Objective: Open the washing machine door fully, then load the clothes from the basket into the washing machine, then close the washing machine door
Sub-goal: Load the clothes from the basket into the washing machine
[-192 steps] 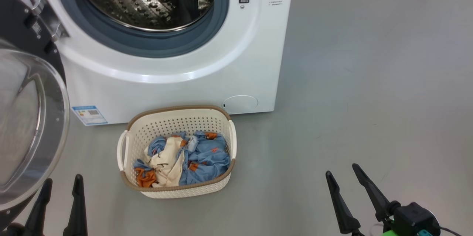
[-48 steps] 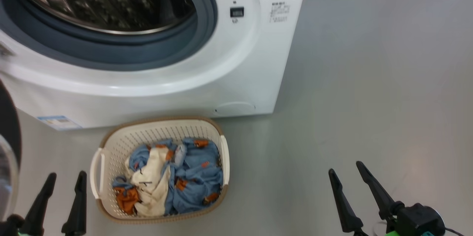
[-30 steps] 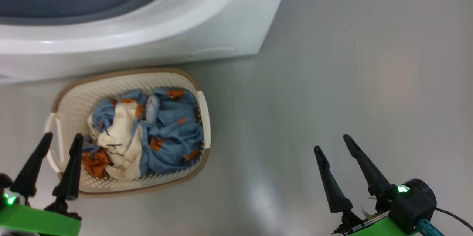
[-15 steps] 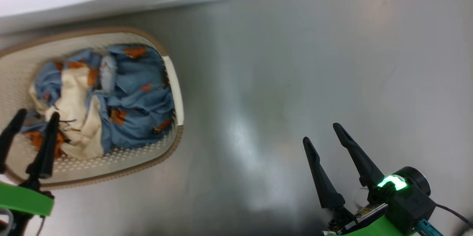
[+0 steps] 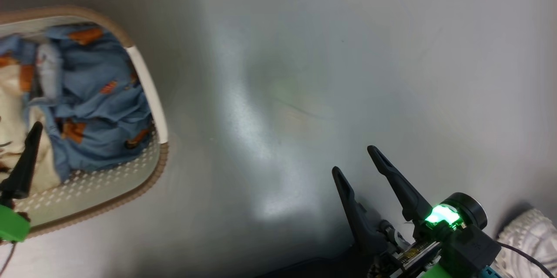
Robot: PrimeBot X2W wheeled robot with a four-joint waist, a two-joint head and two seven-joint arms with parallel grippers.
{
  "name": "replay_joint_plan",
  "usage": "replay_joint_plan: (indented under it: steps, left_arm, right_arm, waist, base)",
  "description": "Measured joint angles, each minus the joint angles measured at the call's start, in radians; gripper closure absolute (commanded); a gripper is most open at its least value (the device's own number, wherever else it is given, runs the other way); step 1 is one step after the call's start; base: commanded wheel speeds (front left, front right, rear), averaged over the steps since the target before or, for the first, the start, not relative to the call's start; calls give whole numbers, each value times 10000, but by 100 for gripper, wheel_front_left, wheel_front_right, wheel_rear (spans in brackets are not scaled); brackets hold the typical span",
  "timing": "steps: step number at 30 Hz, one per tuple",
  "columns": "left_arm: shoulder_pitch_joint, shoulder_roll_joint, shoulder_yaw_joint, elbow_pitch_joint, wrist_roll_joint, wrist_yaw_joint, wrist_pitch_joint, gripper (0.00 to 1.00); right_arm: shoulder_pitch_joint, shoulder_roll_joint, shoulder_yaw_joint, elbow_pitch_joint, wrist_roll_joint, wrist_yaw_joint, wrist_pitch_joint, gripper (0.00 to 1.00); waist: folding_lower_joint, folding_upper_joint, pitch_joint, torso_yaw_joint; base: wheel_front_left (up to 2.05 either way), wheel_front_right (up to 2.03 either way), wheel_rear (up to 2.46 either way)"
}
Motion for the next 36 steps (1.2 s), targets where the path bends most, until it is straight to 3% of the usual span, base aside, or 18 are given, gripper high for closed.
replay_joint_plan:
  steps: [14,20,30,31,32,33,34,36]
  left_arm:
    - [-989,105,788,2823,1484,-2,-2,0]
    - [-1578,125,433,3753,1496,-2,0,0]
    - [-2719,163,-1072,5509,2874,-4,0,0]
    - [-2883,146,-1214,5695,3055,-4,0,18]
    - [-3052,102,-1346,5885,3173,-4,0,53]
    - [-3205,46,-1473,6040,3252,-4,0,53]
    - [-3324,2,-1584,6165,3342,-4,0,100]
    - [-3535,-113,-1751,6364,3463,-4,0,100]
  right_arm:
    - [45,42,412,-240,121,0,-69,0]
    - [230,50,435,-253,121,0,-69,0]
    - [225,59,650,-224,290,0,-69,0]
    - [226,59,650,-224,290,0,-69,0]
    - [226,59,652,-224,290,0,-69,0]
    - [226,61,652,-228,288,0,-69,0]
    - [227,61,652,-230,288,0,-69,0]
    - [227,61,652,-236,288,0,-69,0]
  waist:
    - [0,0,777,-854]
    - [1,0,844,-904]
    - [0,0,794,-934]
    - [0,0,771,-941]
    - [0,0,747,-946]
    - [0,0,723,-951]
    - [0,0,705,-953]
    - [1,0,671,-955]
  base:
    - [0,0,0]
    - [0,0,0]
    - [0,0,0]
    - [0,0,0]
    - [0,0,0]
    - [0,0,0]
    - [0,0,0]
    - [0,0,0]
